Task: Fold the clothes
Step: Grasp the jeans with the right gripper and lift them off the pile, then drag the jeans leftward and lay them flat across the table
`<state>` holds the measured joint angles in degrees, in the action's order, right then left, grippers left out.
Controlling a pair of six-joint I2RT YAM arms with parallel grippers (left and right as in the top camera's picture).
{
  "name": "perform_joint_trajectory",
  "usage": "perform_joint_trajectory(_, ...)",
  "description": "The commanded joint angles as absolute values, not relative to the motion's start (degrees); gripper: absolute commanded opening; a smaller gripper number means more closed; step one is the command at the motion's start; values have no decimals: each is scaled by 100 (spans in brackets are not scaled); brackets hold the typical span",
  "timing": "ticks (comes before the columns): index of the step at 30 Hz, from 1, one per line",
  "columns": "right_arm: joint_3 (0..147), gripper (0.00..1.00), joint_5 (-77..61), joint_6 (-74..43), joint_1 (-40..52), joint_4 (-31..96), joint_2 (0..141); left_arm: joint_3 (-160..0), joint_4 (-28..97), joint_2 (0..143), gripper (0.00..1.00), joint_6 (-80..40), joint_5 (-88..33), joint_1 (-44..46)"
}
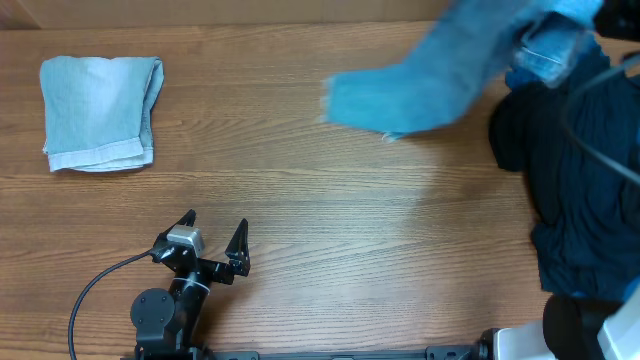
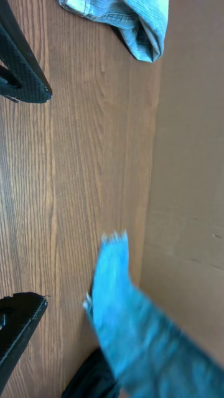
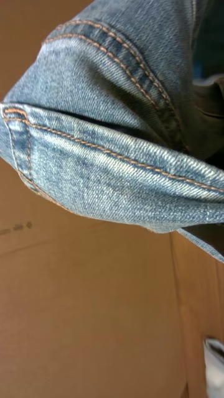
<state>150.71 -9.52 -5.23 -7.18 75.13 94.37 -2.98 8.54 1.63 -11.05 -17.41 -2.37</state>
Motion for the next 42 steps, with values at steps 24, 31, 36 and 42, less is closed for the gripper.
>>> perform_joint_trajectory(24,14973,100,-489,-1264,777,9550,11124,-261,834,134,100,-1181,-1758,-257)
perform_joint_trajectory(31,11369,100,-2650,-1529,-972,7942,11131,-261,834,134,100,-1181,-1758,-257)
perform_joint_trajectory(36,9378,100,-3253,-1678,-1092,6547,11131,-261,836,134,100,-1181,-1758,-257)
perform_joint_trajectory(42,7830,69,-2963,-1507,-637,5196,11133,-261,834,134,100,-1184,-1758,-257)
